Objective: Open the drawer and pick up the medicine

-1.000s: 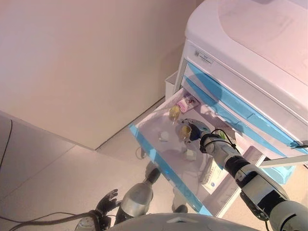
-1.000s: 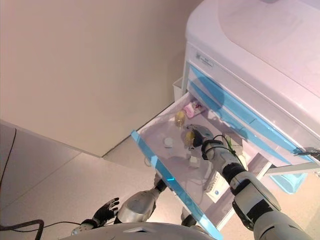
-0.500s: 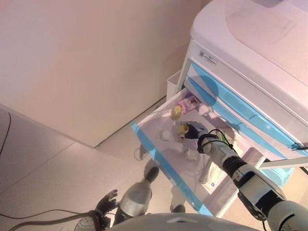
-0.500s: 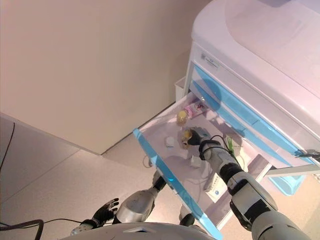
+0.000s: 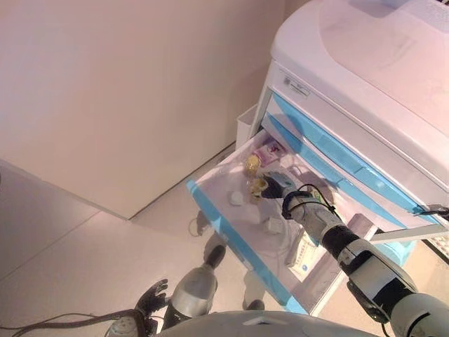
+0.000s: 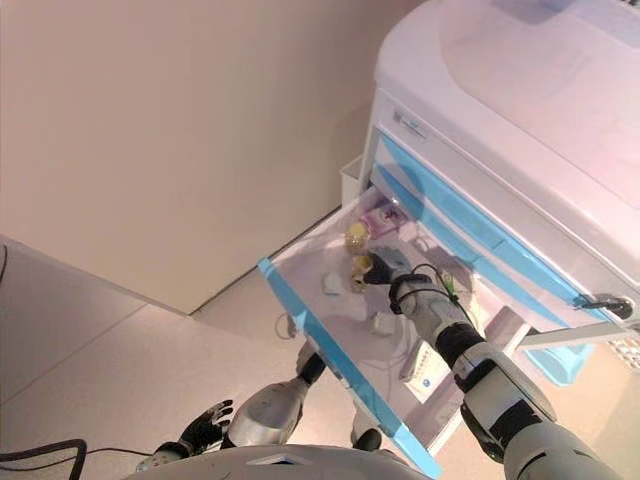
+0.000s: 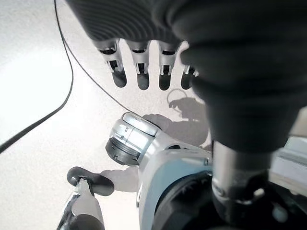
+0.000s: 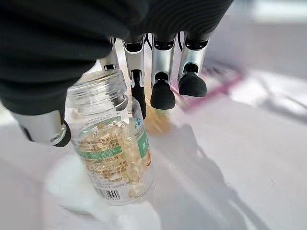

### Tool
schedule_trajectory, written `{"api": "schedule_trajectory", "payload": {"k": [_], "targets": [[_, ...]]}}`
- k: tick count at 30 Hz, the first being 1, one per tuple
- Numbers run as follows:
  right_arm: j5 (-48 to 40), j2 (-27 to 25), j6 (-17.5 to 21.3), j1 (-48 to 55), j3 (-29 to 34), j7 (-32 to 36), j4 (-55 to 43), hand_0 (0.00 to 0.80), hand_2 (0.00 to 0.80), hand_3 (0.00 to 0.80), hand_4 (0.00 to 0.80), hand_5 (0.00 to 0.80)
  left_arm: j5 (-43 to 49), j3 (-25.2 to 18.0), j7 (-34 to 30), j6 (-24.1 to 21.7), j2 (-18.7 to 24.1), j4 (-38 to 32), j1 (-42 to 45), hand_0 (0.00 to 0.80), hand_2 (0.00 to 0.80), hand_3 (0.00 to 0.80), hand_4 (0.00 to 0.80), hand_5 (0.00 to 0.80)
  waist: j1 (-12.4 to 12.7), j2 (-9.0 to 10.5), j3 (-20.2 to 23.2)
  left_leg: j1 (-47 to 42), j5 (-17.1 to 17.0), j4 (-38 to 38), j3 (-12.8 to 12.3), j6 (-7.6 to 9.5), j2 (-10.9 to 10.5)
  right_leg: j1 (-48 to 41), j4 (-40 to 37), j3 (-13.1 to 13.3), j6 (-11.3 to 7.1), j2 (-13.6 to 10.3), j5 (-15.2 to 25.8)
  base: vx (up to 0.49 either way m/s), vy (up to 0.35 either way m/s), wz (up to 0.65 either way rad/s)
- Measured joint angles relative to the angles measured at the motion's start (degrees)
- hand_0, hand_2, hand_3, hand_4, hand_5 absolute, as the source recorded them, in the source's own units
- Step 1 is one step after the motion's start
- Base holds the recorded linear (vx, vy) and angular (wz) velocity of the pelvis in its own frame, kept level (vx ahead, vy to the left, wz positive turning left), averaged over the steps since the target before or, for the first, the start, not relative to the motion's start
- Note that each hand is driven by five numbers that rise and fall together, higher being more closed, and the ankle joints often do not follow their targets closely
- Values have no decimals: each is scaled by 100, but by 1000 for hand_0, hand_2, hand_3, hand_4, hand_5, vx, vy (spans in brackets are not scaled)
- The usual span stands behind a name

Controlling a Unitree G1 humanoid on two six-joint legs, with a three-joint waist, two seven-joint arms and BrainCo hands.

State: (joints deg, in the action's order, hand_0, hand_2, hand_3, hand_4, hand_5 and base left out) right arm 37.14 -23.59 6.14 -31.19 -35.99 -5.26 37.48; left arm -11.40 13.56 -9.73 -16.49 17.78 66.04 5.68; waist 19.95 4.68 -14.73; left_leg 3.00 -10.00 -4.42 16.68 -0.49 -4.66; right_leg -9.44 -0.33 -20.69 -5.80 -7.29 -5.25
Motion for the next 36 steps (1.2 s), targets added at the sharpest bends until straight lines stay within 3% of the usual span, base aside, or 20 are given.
{"api": "schedule_trajectory", "payload": {"k": [5, 8, 12, 16, 22, 27, 31, 36], "targets": [[118, -797, 340, 113, -52, 725, -1956, 800, 800, 800, 800, 800, 81, -78, -96, -7, 142, -7, 68, 0, 0, 0, 0, 0, -225, 152, 55, -76, 31, -12, -271, 30, 96, 115, 99, 303, 5, 8, 6, -101, -78, -28], [-284, -1477, 518, 256, 167, 1599, -3152, 800, 800, 800, 800, 800, 84, -113, -142, -38, 252, -36, 192, 0, 0, 0, 0, 0, -442, 264, 126, -110, 39, -41, -575, 39, 167, 191, 145, 496, 14, 13, 14, -92, -23, -35], [-1690, -2141, 386, 417, 661, 2821, -4151, 800, 800, 800, 800, 800, 83, -112, -216, -34, 384, -103, 370, 0, 0, 0, 0, 0, -738, 364, 242, -207, 80, -65, -802, 82, 192, 208, 139, 735, 13, 5, 35, -88, 12, -30], [-3164, -2381, 280, 411, 1540, 2973, -4580, 800, 800, 800, 800, 800, 66, -104, -245, 44, 406, -116, 392, 0, 0, 0, 0, 0, -935, 326, 286, -281, 119, -65, -1014, 94, 221, 226, 128, 940, 19, 1, 76, -73, 62, -27], [-3793, -2663, 399, -60, 2659, 2169, -4345, 800, 800, 800, 800, 800, 9, -108, -185, 281, 282, -107, 414, 0, 0, 0, 0, 0, -1092, 170, 532, -339, 171, -65, -1160, 83, 241, 213, 82, 1068, 12, 9, 85, -16, 42, -12], [-3822, -3273, 336, -684, 2760, 1532, -3341, 800, 800, 800, 800, 800, 8, -101, -163, 378, 263, -70, 445, 0, 0, 0, 0, 0, -1071, 161, 678, -423, 167, -64, -1144, 96, 236, 85, 12, 1050, 17, 18, 89, 1, 4, -1], [-3821, -3731, 180, -1426, 2508, 1092, -2235, 800, 800, 800, 800, 800, 6, -83, -167, 453, 263, -66, 433, 0, 0, 0, 0, 0, -1054, 156, 683, -450, 172, -64, -1067, 88, 227, -20, -83, 946, 17, 24, 89, 31, 19, 10], [-3816, -4217, -168, -2853, 1371, 838, -555, 800, 800, 800, 800, 800, -51, 41, -164, 635, 290, -121, 416, 0, 0, 0, 0, 0, -936, 155, 686, -458, 171, -63, -937, 85, 174, -126, -171, 820, 17, 18, 89, 50, 28, 14]]}}
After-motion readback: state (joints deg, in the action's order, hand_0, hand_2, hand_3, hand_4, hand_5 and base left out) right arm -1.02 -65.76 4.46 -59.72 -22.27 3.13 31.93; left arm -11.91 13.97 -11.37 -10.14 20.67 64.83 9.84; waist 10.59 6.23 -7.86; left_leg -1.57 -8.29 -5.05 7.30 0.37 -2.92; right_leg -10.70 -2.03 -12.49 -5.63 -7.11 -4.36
